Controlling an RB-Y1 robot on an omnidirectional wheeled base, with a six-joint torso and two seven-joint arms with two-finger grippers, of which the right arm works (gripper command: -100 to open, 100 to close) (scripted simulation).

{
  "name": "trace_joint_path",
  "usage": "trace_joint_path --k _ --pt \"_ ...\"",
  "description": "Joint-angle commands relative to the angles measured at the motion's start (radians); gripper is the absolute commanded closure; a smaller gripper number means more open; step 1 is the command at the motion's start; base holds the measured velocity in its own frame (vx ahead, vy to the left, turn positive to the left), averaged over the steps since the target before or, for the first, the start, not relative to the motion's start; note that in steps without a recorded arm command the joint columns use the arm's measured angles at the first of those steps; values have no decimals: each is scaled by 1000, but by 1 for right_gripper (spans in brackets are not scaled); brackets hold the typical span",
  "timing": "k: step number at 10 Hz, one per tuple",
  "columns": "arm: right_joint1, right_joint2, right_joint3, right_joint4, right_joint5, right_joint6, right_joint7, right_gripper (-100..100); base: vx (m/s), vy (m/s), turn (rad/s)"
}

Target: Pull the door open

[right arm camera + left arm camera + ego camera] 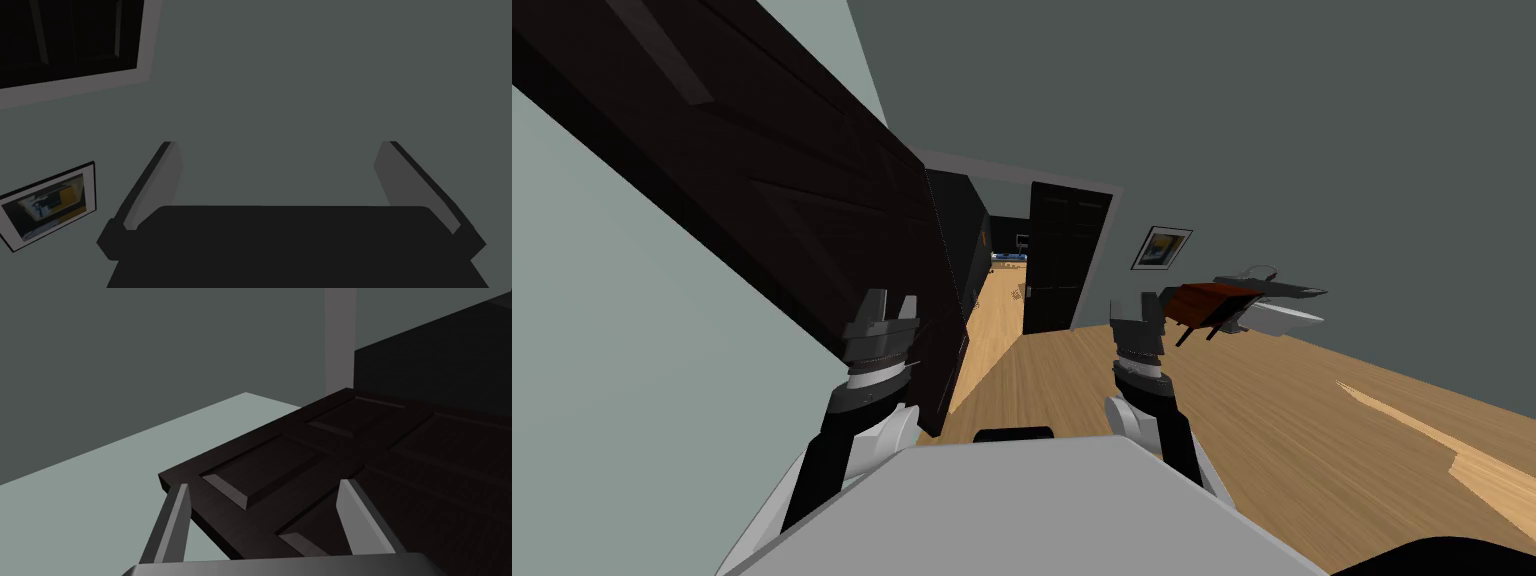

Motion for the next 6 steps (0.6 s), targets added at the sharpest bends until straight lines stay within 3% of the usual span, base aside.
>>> trace_joint_path --k 1,6 --pt "-7 -9 -1 33 6 -8 -12 -100 93 -1 -15" --pt "-29 -33 -3 134 27 -34 -51 -100 171 25 5"
